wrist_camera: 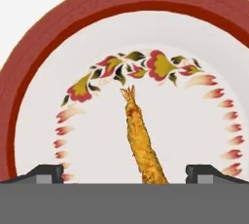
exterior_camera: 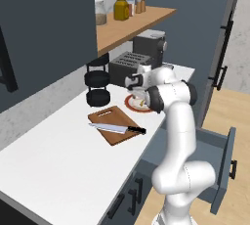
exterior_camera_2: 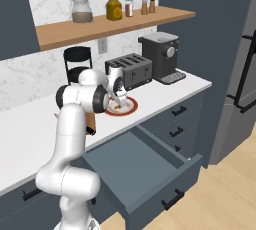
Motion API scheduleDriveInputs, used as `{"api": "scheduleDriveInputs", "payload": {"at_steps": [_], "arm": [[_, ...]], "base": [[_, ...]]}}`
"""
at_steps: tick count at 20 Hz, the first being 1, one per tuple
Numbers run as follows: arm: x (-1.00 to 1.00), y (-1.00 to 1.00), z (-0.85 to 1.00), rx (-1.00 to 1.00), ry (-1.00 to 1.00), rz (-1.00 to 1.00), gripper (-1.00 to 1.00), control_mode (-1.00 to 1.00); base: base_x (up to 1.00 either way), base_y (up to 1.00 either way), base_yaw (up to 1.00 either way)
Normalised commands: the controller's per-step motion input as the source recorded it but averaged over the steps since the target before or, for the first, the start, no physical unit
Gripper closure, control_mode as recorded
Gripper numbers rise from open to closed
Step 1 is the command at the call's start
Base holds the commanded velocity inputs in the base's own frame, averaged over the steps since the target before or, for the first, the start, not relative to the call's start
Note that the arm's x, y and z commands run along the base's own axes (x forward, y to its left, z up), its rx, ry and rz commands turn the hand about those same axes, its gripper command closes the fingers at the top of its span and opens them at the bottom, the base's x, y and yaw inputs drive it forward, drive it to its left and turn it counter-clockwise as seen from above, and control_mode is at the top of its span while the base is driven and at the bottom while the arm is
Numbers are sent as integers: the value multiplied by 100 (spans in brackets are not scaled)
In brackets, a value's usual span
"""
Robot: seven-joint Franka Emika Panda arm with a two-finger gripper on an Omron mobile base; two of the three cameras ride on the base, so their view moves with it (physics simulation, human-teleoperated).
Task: Pick up the knife from the drawer and place it on the cutting board. Then place the meat from the plate to the cutting board.
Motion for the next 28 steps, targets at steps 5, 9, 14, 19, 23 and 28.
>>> {"api": "scheduleDriveInputs", "payload": {"at_steps": [5,9,14,19,23,28], "arm": [[2,3,-37,-1,0,5,-100,-100],[0,0,-29,-1,-1,0,-100,-100],[7,-10,-9,0,-6,0,-100,-100],[-3,-37,-9,0,-12,1,-100,-100],[0,-18,-47,0,-1,5,-100,-100],[0,0,-58,0,0,10,-100,-100]], "base": [[0,0,0],[0,0,0],[0,0,0],[0,0,0],[0,0,0],[0,0,0]]}}
